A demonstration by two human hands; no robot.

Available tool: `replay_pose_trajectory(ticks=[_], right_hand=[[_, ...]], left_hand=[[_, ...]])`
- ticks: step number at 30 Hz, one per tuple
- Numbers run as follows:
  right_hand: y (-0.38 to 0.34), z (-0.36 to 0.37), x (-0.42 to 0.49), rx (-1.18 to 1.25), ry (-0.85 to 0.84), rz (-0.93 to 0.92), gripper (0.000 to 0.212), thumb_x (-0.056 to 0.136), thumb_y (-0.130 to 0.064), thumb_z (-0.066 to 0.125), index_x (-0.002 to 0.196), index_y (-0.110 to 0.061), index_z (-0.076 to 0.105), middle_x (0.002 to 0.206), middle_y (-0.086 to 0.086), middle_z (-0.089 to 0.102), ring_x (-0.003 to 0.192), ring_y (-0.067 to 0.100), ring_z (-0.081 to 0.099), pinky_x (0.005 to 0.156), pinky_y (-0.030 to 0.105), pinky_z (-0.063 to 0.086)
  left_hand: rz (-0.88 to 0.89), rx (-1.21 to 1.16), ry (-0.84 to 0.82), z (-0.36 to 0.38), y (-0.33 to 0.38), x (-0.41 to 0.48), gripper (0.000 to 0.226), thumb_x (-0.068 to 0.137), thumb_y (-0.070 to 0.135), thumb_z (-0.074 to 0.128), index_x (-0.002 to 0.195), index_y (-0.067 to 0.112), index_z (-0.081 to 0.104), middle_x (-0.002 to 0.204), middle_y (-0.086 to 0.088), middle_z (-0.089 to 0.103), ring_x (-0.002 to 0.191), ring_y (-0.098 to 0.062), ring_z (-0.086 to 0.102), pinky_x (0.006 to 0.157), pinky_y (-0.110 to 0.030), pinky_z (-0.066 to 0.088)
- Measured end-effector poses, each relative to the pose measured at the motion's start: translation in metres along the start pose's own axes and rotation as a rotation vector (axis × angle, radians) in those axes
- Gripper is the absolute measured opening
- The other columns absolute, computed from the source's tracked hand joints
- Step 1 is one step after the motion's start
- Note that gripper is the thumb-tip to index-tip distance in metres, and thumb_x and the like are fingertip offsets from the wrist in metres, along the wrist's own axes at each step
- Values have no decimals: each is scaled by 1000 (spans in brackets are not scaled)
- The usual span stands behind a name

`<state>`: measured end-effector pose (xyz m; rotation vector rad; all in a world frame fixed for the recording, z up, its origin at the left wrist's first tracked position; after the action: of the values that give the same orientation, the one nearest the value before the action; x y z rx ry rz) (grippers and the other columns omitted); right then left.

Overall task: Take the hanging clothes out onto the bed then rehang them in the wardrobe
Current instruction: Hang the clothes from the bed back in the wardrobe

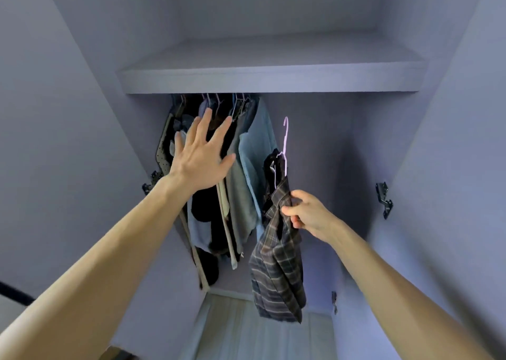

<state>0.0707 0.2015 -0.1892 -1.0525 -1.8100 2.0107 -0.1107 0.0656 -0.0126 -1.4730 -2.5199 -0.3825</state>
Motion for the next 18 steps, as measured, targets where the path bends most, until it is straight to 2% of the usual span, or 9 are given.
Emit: replay_pose_trajectory(ticks=[7,12,18], right_hand=[[-88,-16,94,37,60,-72,62,92,1,63,147,-11,36,92,9,58,62,11,50,56,22,49],[-129,-22,150,5,88,-120,64,93,2,62,149,-11,34,90,11,58,62,12,49,55,23,47],[-143,-38,198,-54,151,-92,63,95,1,58,150,-12,31,90,10,56,64,12,49,54,22,46]], left_hand=[[-21,125,91,-26,9,107,73,102,50,36,158,36,-9,166,0,-15,154,-25,-8,121,-60,1],[-42,131,40,-10,7,153,63,105,49,20,155,40,-17,165,4,-20,153,-18,-14,121,-58,-5],[-48,27,223,12,-5,169,59,105,52,18,154,45,-14,165,8,-19,152,-16,-18,117,-63,-5]])
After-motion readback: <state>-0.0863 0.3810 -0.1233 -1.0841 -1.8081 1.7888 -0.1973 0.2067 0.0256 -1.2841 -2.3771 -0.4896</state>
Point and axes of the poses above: each hand's wrist, its own x-axis towards the middle knuckle, its own z-axis out of the palm, y = z × x, the point moved 7 cm from there along x, towards the middle knuckle
